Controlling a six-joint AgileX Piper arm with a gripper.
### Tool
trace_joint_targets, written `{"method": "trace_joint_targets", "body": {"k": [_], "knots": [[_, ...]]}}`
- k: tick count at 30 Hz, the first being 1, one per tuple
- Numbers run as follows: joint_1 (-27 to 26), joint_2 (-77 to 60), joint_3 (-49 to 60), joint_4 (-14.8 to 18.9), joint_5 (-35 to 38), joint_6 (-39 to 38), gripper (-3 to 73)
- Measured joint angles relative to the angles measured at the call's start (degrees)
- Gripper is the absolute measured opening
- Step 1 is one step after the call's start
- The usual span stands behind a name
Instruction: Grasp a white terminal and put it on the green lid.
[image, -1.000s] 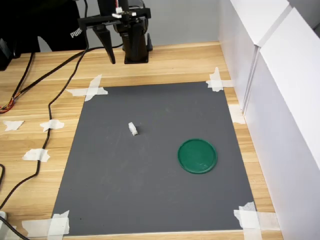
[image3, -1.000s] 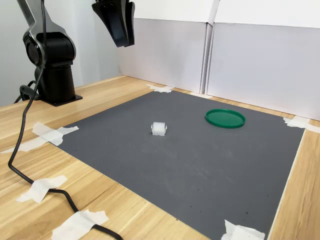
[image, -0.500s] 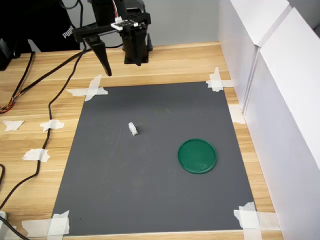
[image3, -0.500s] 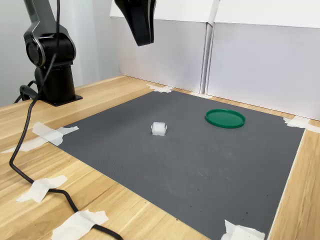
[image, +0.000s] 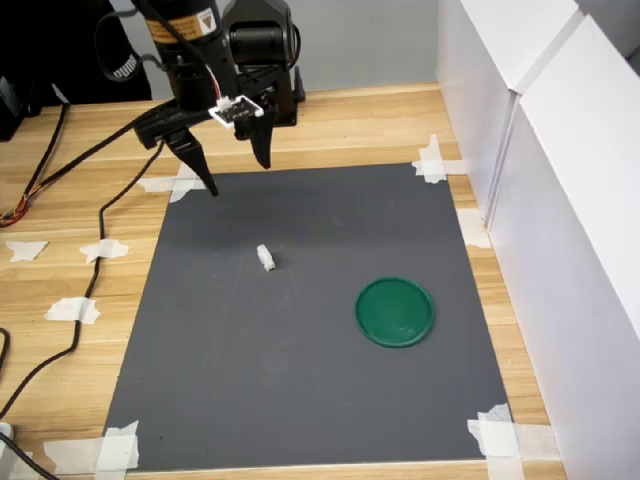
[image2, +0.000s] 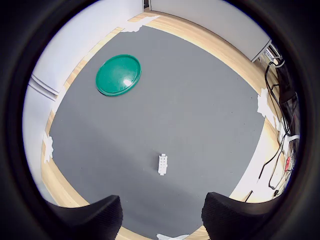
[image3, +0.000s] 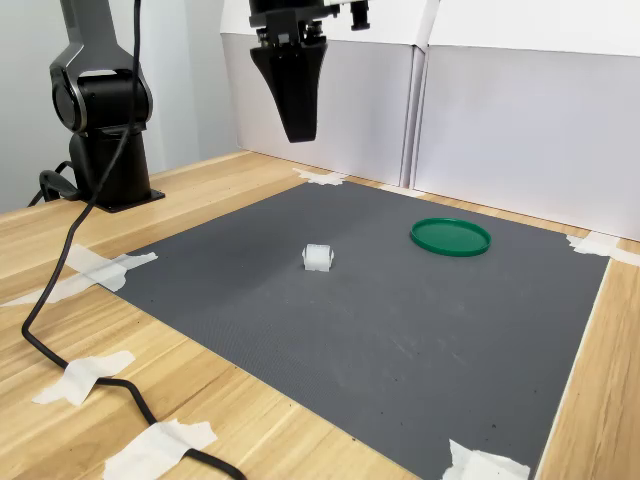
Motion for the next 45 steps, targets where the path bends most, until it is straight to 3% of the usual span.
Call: {"method": "trace_joint_targets", "body": {"k": [7, 21, 33, 45], "knots": [[0.00, 3.14, 0.09, 0.05, -1.27, 1.28, 66.1], [0.00, 3.05, 12.00, 0.11, -18.15, -3.75, 66.0], [3.27, 4.39, 12.23, 0.86, -21.24, -1.25, 65.9], [3.27, 10.35, 12.23, -2.29, -23.04, 1.56, 65.9]]}}
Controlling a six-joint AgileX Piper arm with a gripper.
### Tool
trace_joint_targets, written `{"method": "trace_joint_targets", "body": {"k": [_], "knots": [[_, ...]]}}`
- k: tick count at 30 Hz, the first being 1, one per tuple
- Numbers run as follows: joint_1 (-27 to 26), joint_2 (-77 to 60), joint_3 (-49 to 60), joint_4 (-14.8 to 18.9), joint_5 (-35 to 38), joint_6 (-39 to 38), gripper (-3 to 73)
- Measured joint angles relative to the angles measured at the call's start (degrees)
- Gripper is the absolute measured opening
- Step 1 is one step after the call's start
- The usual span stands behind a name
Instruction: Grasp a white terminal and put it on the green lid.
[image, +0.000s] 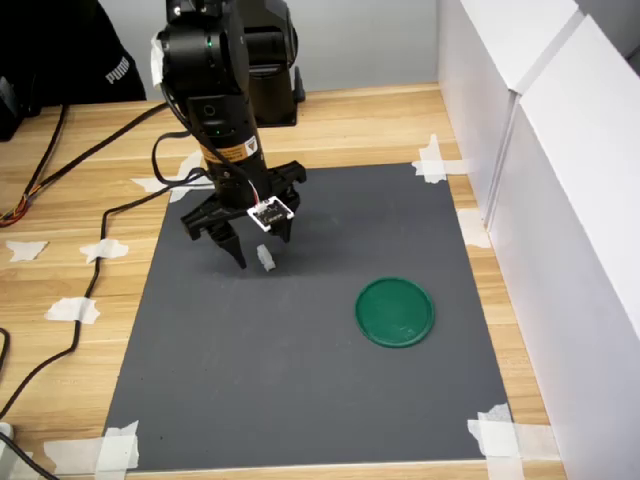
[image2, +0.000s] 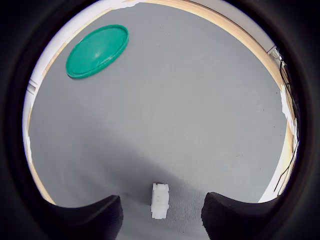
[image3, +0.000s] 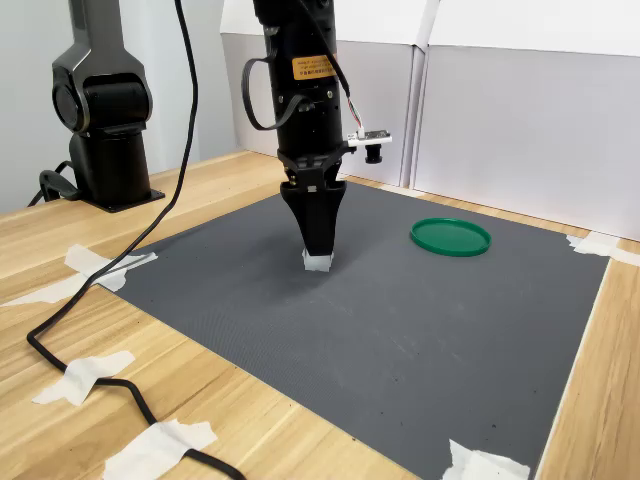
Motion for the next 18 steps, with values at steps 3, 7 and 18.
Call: {"method": "trace_joint_targets", "body": {"k": [3, 7, 18], "knots": [[0.00, 1.42, 0.00, -0.24, -0.29, 0.00, 65.9], [0.00, 2.70, 0.00, -0.30, -0.40, -0.27, 65.9], [0.00, 3.71, 0.00, -1.13, -1.17, -1.13, 62.5]]}}
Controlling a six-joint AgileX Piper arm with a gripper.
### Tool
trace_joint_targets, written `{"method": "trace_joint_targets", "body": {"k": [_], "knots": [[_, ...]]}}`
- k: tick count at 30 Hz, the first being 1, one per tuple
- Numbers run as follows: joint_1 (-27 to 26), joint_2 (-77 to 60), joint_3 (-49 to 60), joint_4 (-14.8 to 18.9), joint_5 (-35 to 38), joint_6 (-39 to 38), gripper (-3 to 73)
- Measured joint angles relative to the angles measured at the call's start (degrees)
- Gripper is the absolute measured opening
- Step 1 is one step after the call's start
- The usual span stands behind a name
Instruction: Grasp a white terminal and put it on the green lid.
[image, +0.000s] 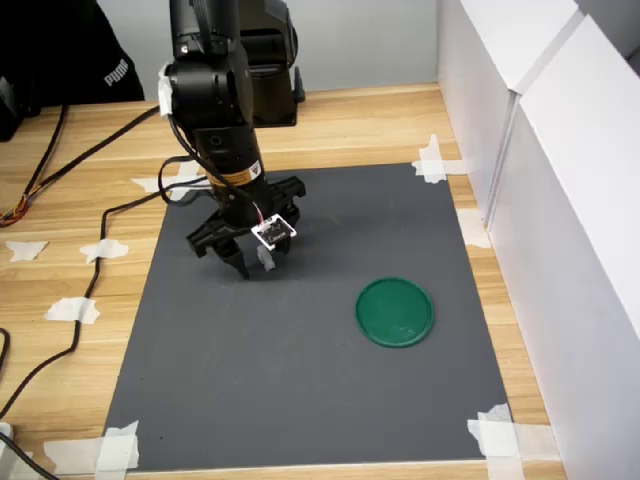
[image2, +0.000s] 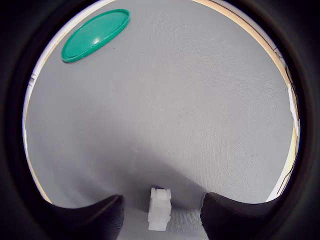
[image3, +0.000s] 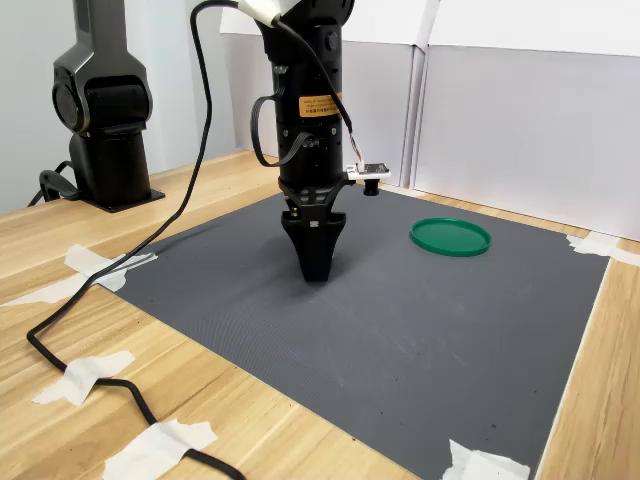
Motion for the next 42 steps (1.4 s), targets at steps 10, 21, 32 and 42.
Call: {"method": "trace_joint_targets", "body": {"k": [10, 21, 32, 42], "knots": [[0.00, 0.00, 0.00, -0.85, 0.00, 0.12, 12.7], [0.00, -5.28, -1.38, 0.05, 7.31, -0.10, 8.7], [3.43, -13.38, -13.53, 3.49, 22.51, -1.05, 8.7], [14.35, -10.61, -15.61, 4.52, 20.70, 0.45, 8.7]]}}
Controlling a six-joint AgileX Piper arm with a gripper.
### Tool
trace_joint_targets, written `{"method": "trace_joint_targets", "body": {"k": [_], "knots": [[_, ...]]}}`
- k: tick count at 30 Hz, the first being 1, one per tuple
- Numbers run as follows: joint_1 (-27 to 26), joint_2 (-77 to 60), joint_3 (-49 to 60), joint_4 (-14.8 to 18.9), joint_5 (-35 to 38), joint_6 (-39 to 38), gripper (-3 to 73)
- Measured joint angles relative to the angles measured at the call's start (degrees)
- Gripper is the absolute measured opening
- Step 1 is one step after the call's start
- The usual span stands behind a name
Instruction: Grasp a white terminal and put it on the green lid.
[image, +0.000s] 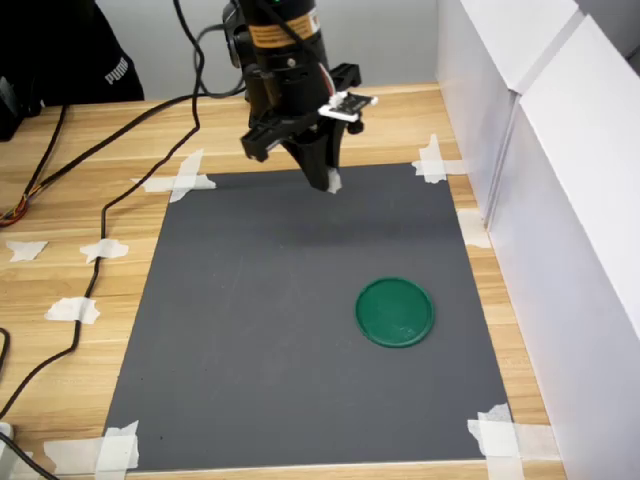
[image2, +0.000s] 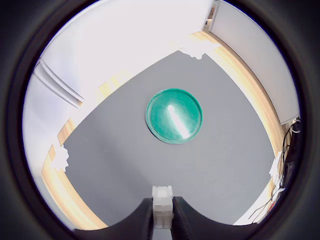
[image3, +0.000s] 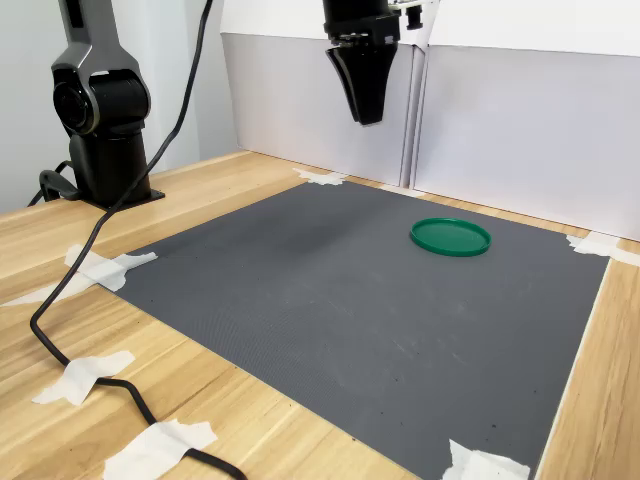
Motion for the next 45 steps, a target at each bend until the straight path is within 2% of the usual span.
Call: {"method": "trace_joint_targets", "body": {"k": [8, 18, 22, 26, 39, 42, 45], "knots": [[3.69, 8.29, -6.45, 0.07, -3.43, 3.95, 8.7], [7.20, 18.09, -10.35, -2.00, -9.28, 4.66, 8.7], [7.54, 20.55, -10.35, -2.86, -10.10, 5.48, 8.7], [7.54, 21.51, -10.35, -5.37, -10.67, 7.87, 8.7], [7.54, 24.64, -10.35, -6.81, -11.66, 9.71, 8.8], [7.54, 24.71, -10.35, -6.91, -11.71, 9.71, 11.2], [7.54, 24.71, -10.35, -7.12, -11.71, 9.59, 17.1]]}}
